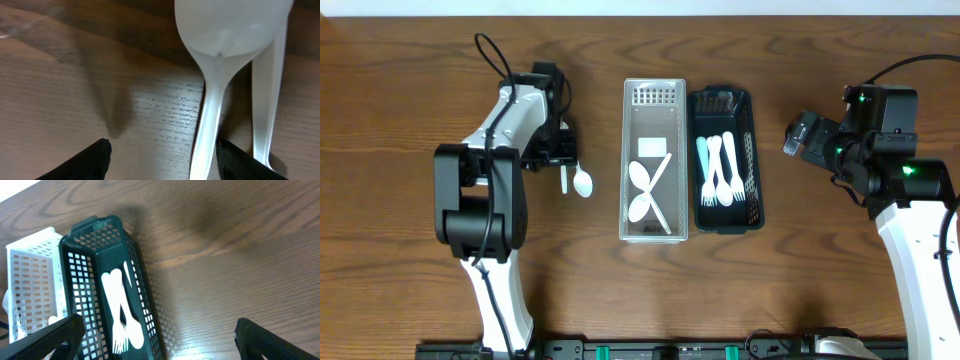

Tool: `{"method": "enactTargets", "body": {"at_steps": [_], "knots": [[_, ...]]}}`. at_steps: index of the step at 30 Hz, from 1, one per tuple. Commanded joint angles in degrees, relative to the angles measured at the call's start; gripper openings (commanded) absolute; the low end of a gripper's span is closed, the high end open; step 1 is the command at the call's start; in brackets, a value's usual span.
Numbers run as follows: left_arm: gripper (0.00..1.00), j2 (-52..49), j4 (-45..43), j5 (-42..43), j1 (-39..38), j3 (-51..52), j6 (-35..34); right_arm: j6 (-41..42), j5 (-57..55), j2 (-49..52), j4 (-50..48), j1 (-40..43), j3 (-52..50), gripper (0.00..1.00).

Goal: Pack container
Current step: 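Move the left gripper back to the remaining spoons and grasp one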

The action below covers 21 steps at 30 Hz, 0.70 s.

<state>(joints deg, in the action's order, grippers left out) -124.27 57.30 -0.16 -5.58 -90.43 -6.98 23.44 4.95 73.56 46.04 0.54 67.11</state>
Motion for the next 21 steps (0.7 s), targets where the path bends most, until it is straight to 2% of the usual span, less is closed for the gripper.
{"method": "enactTargets", "body": {"at_steps": [1,6,10,15,18,21], "knots": [[0.7,-0.31,-0.35,0.17,0.04,0.33,1.51,-0.35,-0.22,0.07,0.07,0.26,0.55,0.99],[0.69,-0.39,-3.3,1.42,0.04,0.39,2.08,-0.35,-0.22,0.07,0.07,0.26,0.55,0.99],[0.68,-0.48,-6.27,5.49,0.04,1.25,2.01,-0.33,-0.22,0.07,0.07,0.26,0.55,0.99],[0.61,-0.48,-8.39,5.7,0.07,4.0,1.84,-0.35,-0.22,0.07,0.07,0.26,0.55,0.99],[0.5,-0.48,-8.9,5.7,0.04,5.53,1.84,-0.35,-0.22,0.07,0.09,0.26,0.55,0.99],[0.31,-0.48,-8.37,5.7,0.04,5.79,1.86,-0.35,-0.22,0.07,0.07,0.26,0.55,0.99]]}}
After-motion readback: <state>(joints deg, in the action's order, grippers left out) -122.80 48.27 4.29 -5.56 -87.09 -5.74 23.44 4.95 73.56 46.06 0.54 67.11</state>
